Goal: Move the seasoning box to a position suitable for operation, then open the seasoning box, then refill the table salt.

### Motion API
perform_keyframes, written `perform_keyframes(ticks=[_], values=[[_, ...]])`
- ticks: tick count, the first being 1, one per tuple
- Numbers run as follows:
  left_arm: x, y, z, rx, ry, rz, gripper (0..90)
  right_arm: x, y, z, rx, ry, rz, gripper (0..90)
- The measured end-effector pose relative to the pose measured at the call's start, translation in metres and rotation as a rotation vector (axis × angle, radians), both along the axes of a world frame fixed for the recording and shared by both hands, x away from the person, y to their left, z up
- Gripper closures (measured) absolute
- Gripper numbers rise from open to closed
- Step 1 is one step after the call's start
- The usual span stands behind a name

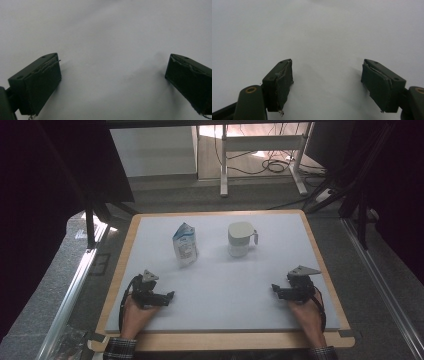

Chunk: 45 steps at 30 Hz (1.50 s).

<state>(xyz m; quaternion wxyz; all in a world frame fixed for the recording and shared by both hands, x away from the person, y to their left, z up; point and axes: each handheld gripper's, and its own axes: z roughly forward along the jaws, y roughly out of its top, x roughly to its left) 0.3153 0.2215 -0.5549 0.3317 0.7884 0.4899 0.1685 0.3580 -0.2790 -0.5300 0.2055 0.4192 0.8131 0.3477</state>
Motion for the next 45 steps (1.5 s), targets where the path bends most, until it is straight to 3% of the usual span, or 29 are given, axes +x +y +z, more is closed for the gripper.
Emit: perform_keyframes(ticks=[25,31,45], values=[[0.000,0.000,0.000,0.000,-0.002,0.001,0.3,0.000,0.000,0.000,-0.004,0.002,0.003,24.4],[0.000,0.000,0.000,-0.003,-0.002,0.002,0.3,0.001,0.003,0.001,-0.012,0.006,0.008,19.7],[-0.001,0.000,0.000,-0.002,-0.003,0.003,0.5,0.021,0.018,0.017,0.020,-0.001,0.043,19.9]])
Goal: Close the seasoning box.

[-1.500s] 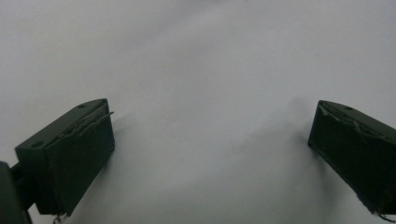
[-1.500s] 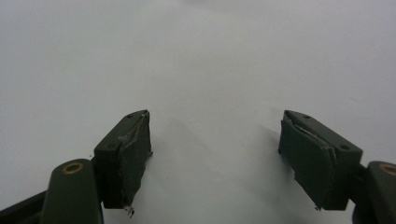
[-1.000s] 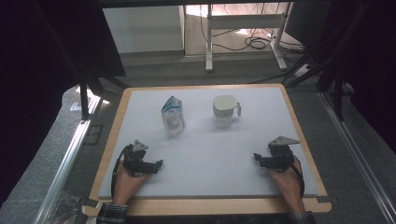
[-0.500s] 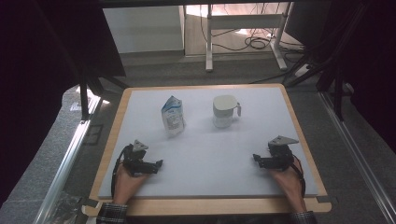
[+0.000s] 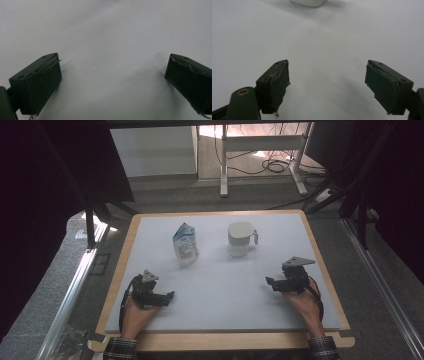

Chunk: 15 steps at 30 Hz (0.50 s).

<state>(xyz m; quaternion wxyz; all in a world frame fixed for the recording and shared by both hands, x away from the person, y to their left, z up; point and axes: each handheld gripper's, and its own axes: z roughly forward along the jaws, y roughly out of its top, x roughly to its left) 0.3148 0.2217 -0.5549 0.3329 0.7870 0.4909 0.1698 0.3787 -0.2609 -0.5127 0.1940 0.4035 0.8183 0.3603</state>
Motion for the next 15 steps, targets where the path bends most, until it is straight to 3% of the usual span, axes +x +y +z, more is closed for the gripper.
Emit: perform_keyframes(ticks=[7,15], values=[[0.000,0.000,0.000,0.001,0.000,-0.001,0.5,0.019,0.013,0.009,0.033,-0.016,0.000,19.9],[0.000,0.000,0.000,0.003,0.000,-0.003,0.5,0.037,0.015,0.013,0.077,-0.008,-0.024,20.1]])
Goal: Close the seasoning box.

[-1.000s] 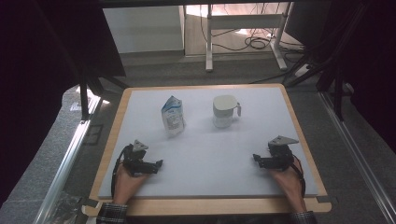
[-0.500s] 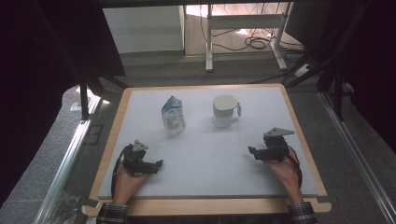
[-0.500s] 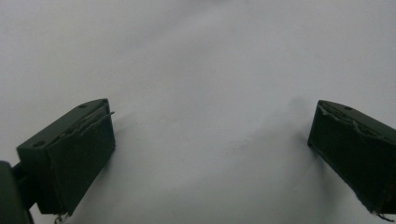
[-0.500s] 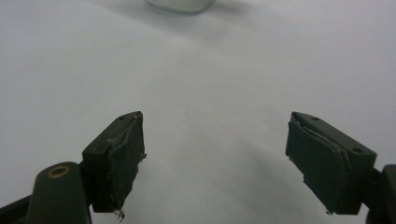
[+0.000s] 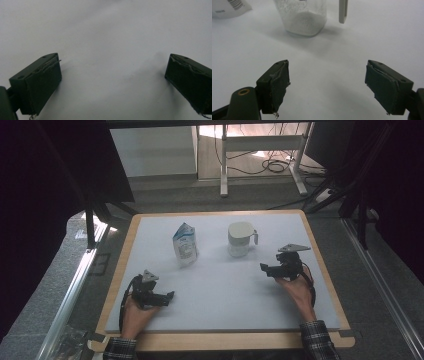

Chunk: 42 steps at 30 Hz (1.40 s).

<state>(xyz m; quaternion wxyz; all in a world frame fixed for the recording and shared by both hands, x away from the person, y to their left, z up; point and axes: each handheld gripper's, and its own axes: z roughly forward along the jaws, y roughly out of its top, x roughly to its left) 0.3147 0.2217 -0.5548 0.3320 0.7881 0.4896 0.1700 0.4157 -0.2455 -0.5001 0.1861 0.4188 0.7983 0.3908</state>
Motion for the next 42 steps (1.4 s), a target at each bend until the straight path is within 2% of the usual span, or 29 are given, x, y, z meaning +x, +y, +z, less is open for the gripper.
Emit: perform_keyframes(ticks=[6,12,19,24,31,35,42], values=[[0.000,0.000,0.000,0.000,0.002,0.001,0.5,0.012,0.002,0.001,-0.006,-0.029,-0.021,28.4],[0.000,0.000,0.000,0.000,0.001,0.001,0.6,0.024,0.015,0.004,-0.036,-0.074,-0.025,44.6],[0.000,0.000,0.000,0.002,0.001,-0.002,0.6,0.039,0.024,0.005,-0.040,-0.086,-0.040,54.8],[0.000,0.000,0.000,0.002,0.000,-0.002,0.7,0.049,0.032,0.003,-0.059,-0.086,-0.066,58.2],[0.000,0.000,0.000,0.001,0.000,-0.002,0.7,0.061,0.043,0.003,-0.060,-0.093,-0.081,59.4],[0.000,0.000,0.000,0.000,0.000,-0.002,0.7,0.072,0.049,0.006,-0.063,-0.100,-0.100,60.3],[0.000,0.000,0.000,0.001,0.000,-0.003,0.7,0.081,0.056,0.011,-0.063,-0.113,-0.115,64.4]])
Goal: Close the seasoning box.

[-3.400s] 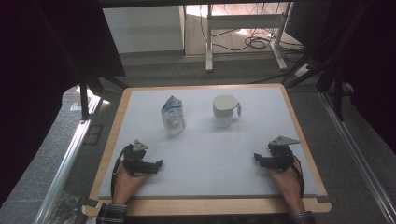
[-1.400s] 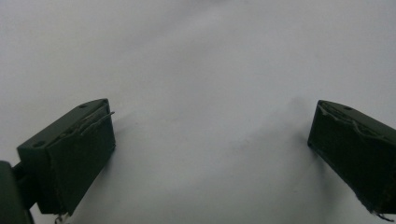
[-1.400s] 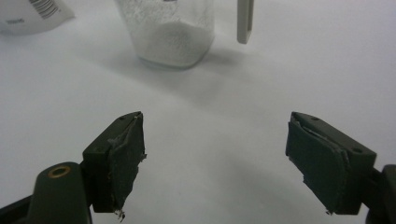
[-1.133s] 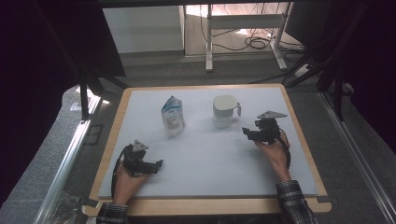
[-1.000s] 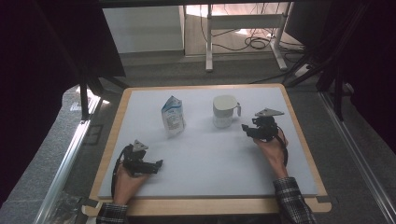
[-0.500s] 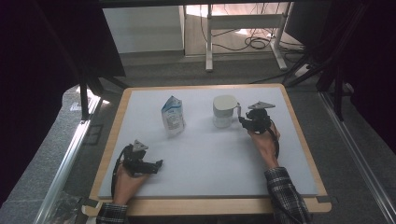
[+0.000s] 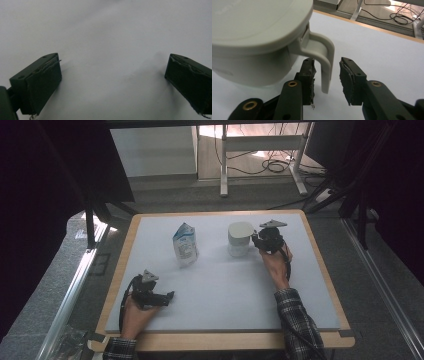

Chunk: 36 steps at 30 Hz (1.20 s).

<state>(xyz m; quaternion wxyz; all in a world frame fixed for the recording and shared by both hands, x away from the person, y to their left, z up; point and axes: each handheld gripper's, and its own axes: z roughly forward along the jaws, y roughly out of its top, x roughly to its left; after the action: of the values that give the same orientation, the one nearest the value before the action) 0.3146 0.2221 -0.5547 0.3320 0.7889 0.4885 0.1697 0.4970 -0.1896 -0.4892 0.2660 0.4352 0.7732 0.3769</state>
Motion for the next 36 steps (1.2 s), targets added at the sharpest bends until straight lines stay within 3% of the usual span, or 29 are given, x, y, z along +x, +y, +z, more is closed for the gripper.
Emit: perform_keyframes(ticks=[7,10,13,17,24,36], values=[[0.000,0.000,0.000,0.000,-0.001,0.000,0.7,0.007,0.006,-0.002,-0.015,0.002,-0.018,71.1],[0.000,0.000,0.000,0.000,-0.001,0.000,0.7,0.008,0.006,-0.005,0.004,-0.001,-0.018,75.4],[0.000,0.000,0.000,0.000,-0.001,0.000,0.7,0.006,0.007,-0.007,-0.012,-0.025,-0.031,79.2],[0.000,0.000,0.000,-0.001,0.000,0.000,0.7,0.006,0.005,-0.007,0.043,0.001,-0.017,80.3],[0.000,0.000,0.000,0.000,0.000,0.000,0.8,-0.003,0.003,-0.003,0.028,-0.018,0.014,80.7],[0.000,0.000,0.000,0.000,-0.001,0.001,0.8,-0.036,-0.012,0.008,0.079,0.002,0.091,80.3]])
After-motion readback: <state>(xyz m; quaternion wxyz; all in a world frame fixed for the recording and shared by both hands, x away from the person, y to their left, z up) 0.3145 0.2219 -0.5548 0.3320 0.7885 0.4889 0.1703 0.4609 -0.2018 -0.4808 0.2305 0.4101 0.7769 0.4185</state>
